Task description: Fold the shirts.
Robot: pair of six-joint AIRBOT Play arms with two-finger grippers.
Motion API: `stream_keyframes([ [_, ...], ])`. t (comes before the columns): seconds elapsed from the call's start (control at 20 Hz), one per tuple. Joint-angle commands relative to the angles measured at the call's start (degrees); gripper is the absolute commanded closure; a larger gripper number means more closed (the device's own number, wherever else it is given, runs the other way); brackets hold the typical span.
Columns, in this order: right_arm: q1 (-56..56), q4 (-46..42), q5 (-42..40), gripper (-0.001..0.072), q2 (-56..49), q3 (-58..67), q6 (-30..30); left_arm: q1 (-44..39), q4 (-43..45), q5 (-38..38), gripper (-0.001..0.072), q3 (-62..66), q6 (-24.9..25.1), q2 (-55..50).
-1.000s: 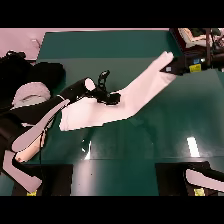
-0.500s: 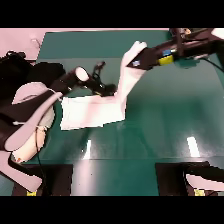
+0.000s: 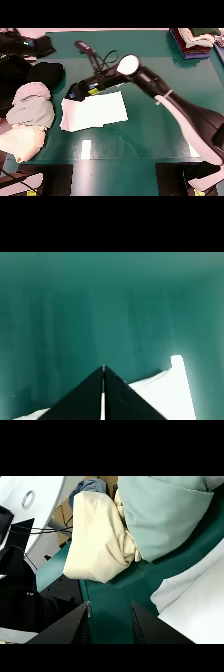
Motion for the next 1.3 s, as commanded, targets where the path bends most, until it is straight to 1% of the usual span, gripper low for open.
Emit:
stream_keyframes([
  [0.0, 0.2, -3.8, 1.0, 0.0394, -4.2, 4.0, 0.8, 2.8, 0.9, -2.6, 0.0683, 0.3, 0.3, 3.8],
  [0.1, -4.2, -10.6, 4.5, 0.0394, -1.8, 0.8, 3.7, 2.0, 0.5, -4.4, 0.0683, 0.0, 1.8, 3.8],
  [0.25, -13.7, -17.9, 7.6, 0.0394, 4.1, -10.3, 7.1, 0.2, 0.8, -4.5, 0.0683, -0.6, 2.7, 3.6],
  [0.4, -24.6, -19.0, 9.3, 0.0393, 8.8, -22.1, 8.2, -3.3, 0.8, -4.3, 0.0683, -0.6, 2.9, 2.4],
  [0.45, -28.0, -18.7, 9.3, 0.0381, 9.6, -25.5, 8.5, -4.5, 0.7, -4.2, 0.0683, -0.7, 2.9, 1.8],
  [0.5, -30.9, -18.1, 9.3, 0.0282, 9.8, -28.1, 8.5, -5.7, 0.7, -4.2, 0.0683, -1.0, 3.1, 1.4],
  [0.55, -33.3, -16.9, 9.3, 0.0201, 9.8, -30.2, 8.5, -6.7, 0.7, -4.3, 0.0683, -1.3, 3.1, 1.0],
  [0.6, -35.0, -15.2, 8.5, 0.0187, 9.8, -32.4, 8.5, -7.5, 0.7, -4.4, 0.0683, -1.3, 3.1, 0.2],
  [0.75, -37.0, -11.4, 4.1, 0.0187, 9.7, -37.5, 8.4, -7.6, -0.4, -4.2, 0.0683, -1.3, 3.1, -1.0],
  [0.85, -35.4, -9.9, 3.7, 0.0188, 7.9, -38.0, 8.2, -7.6, -0.5, -4.2, 0.0683, -1.3, 3.1, -1.1],
  [1.0, -31.7, -2.3, 2.5, 0.0195, 2.8, -38.0, 5.6, -7.6, -0.5, -4.3, 0.0683, -1.3, 3.1, -1.1],
  [1.2, -26.3, 7.7, -2.4, 0.0198, -2.0, -37.9, 2.3, -7.6, -0.5, -4.4, 0.0683, -1.3, 3.1, -1.1],
  [1.25, -25.2, 9.4, -3.2, 0.0223, -2.5, -37.9, 1.7, -7.6, -0.6, -4.4, 0.0683, -1.3, 3.0, -1.1],
])
